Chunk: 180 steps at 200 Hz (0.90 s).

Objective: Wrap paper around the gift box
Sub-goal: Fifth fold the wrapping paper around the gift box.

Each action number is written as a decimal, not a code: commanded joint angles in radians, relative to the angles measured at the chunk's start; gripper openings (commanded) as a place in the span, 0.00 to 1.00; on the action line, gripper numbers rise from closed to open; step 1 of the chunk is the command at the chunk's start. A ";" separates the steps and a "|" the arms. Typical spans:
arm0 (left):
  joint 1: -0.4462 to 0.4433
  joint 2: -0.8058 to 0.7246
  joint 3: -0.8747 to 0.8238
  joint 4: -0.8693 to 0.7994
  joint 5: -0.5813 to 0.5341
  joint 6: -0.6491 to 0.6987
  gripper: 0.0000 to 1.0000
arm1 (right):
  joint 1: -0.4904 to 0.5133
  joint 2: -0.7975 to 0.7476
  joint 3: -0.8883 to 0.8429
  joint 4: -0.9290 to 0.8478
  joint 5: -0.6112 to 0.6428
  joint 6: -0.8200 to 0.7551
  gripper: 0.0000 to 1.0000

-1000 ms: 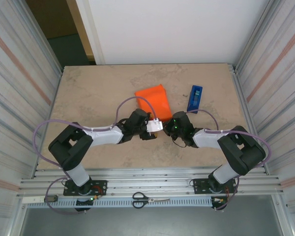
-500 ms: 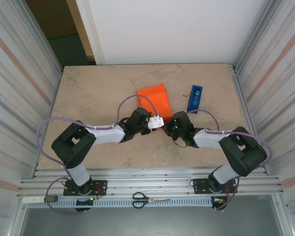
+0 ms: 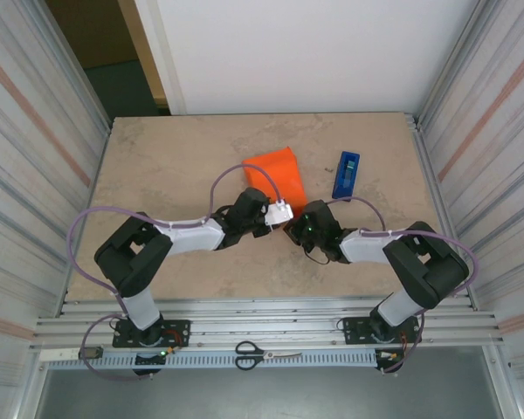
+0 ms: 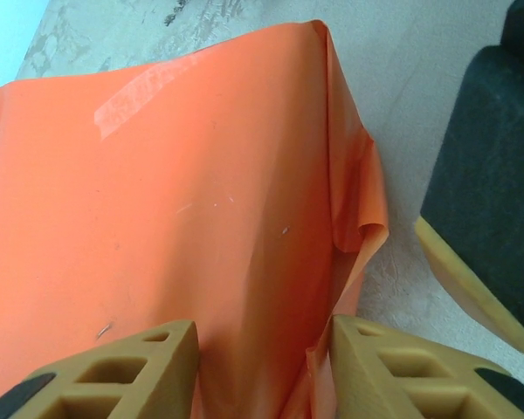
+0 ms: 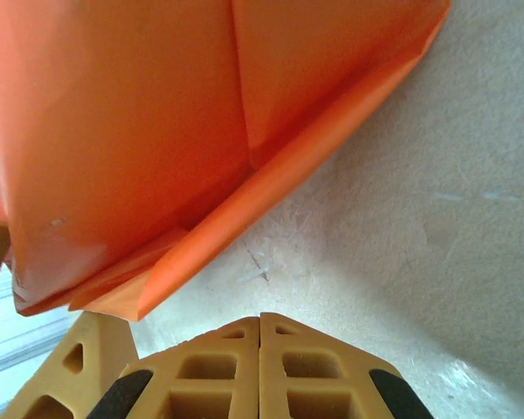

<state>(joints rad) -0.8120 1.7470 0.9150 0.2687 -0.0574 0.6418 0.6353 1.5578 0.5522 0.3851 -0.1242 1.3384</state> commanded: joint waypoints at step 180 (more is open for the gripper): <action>0.011 0.114 0.122 -0.305 0.134 -0.192 0.47 | -0.149 0.097 0.058 0.173 -0.096 0.021 0.06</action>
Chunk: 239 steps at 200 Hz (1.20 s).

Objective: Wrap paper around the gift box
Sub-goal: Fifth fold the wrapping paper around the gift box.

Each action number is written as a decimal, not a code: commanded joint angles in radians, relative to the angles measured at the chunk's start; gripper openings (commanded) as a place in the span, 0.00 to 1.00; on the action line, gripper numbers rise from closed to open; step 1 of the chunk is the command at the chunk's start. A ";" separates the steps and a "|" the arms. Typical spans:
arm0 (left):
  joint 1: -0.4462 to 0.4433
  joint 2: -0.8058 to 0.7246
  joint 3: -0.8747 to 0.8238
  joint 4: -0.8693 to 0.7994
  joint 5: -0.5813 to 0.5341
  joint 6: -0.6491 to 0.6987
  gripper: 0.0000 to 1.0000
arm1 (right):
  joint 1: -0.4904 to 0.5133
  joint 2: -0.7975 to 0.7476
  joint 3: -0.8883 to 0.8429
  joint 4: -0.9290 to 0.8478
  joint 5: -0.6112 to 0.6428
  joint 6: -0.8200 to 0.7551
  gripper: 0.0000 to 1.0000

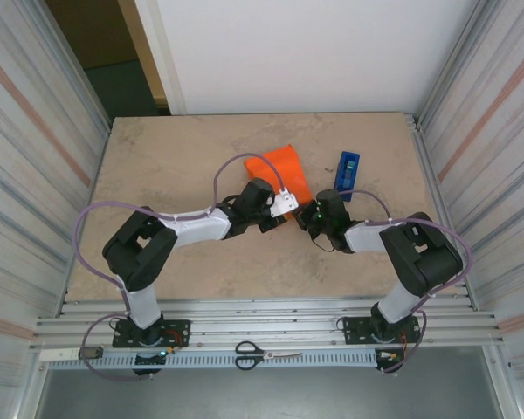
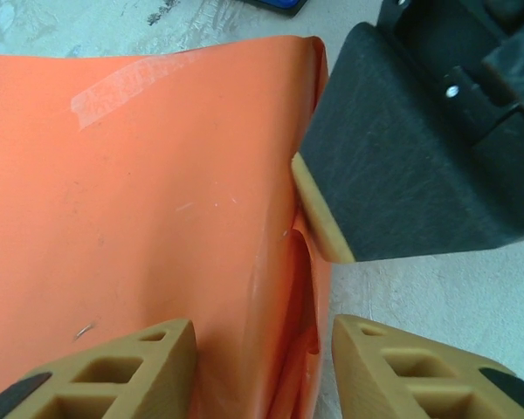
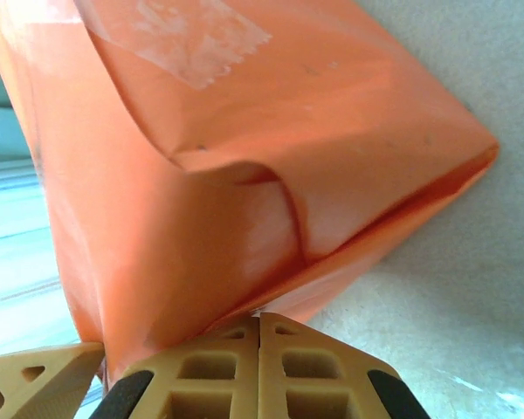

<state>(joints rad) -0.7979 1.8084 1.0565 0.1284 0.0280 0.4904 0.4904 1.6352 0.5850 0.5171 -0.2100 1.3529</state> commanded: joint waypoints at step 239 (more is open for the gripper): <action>-0.003 0.101 -0.010 -0.111 -0.096 0.034 0.37 | -0.008 -0.021 0.020 -0.005 0.018 -0.004 0.05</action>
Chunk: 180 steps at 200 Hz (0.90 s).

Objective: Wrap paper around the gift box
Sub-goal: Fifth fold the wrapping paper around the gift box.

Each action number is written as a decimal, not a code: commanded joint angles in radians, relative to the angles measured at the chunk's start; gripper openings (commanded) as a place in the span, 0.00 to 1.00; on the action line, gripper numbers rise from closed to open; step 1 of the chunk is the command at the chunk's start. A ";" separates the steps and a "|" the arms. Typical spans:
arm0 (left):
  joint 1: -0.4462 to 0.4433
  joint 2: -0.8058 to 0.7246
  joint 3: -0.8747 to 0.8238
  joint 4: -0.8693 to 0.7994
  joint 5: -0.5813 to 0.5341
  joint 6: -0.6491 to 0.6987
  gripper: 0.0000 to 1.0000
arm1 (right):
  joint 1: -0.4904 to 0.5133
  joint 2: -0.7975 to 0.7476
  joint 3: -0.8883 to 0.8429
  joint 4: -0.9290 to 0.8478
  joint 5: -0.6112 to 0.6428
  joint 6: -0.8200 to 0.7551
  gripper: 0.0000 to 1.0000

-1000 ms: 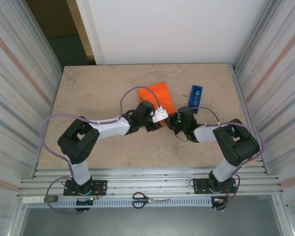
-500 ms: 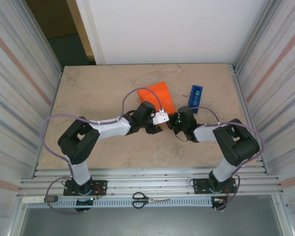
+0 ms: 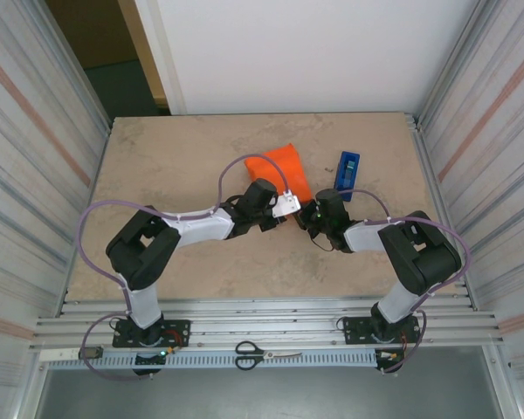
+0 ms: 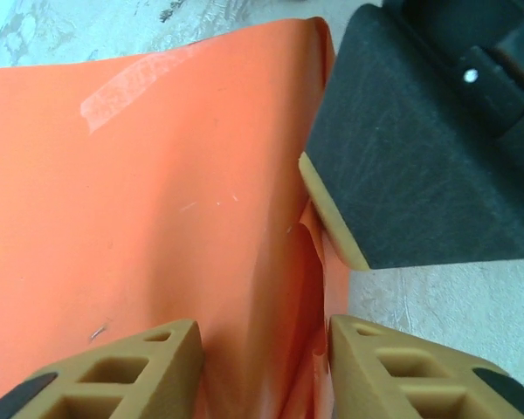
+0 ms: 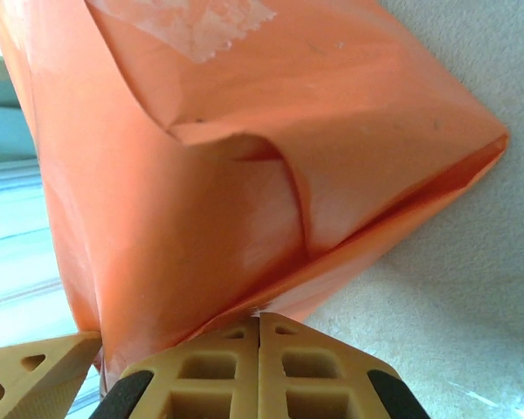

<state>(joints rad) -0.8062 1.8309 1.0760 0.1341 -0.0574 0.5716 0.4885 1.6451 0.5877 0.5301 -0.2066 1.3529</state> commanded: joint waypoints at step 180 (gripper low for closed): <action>-0.016 0.179 0.042 -0.286 0.102 -0.233 0.30 | -0.206 -0.304 0.060 -0.493 -0.064 -0.306 0.11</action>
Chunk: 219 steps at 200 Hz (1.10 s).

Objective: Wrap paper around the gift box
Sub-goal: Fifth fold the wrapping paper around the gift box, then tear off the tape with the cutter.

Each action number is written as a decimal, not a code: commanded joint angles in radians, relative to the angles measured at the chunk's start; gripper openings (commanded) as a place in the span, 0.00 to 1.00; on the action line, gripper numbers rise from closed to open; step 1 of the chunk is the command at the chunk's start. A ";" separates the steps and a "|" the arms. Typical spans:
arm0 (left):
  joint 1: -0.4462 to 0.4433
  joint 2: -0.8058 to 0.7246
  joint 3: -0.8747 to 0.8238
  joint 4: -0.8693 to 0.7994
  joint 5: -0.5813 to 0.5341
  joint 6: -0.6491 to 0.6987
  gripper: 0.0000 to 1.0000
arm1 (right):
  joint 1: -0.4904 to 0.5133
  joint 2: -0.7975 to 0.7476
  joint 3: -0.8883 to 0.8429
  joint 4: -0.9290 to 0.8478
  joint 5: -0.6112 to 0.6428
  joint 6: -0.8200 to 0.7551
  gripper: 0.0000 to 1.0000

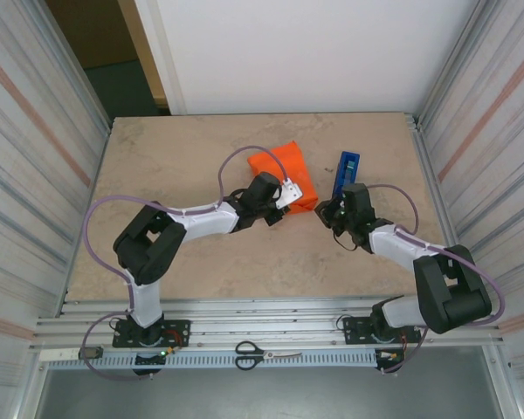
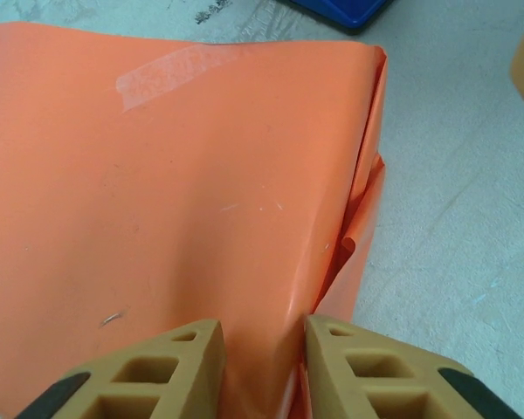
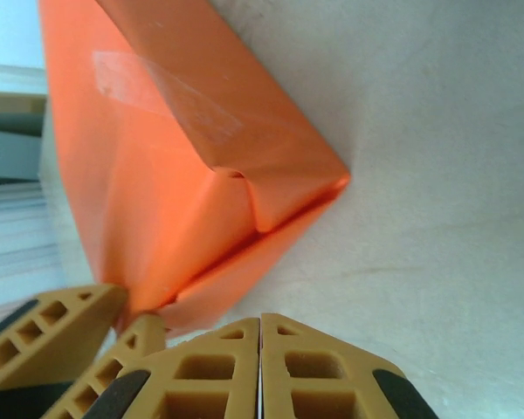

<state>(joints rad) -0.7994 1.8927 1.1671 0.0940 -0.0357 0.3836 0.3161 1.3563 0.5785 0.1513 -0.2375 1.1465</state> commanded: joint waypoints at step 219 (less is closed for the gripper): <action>-0.026 0.123 -0.065 -0.232 0.037 -0.041 0.30 | -0.335 0.126 0.434 -0.508 -0.134 -0.427 0.22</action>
<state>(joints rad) -0.8051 1.8961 1.1736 0.0837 -0.0547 0.3683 0.0360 1.4357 0.9218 -0.2729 -0.3725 0.7979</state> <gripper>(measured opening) 0.301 0.213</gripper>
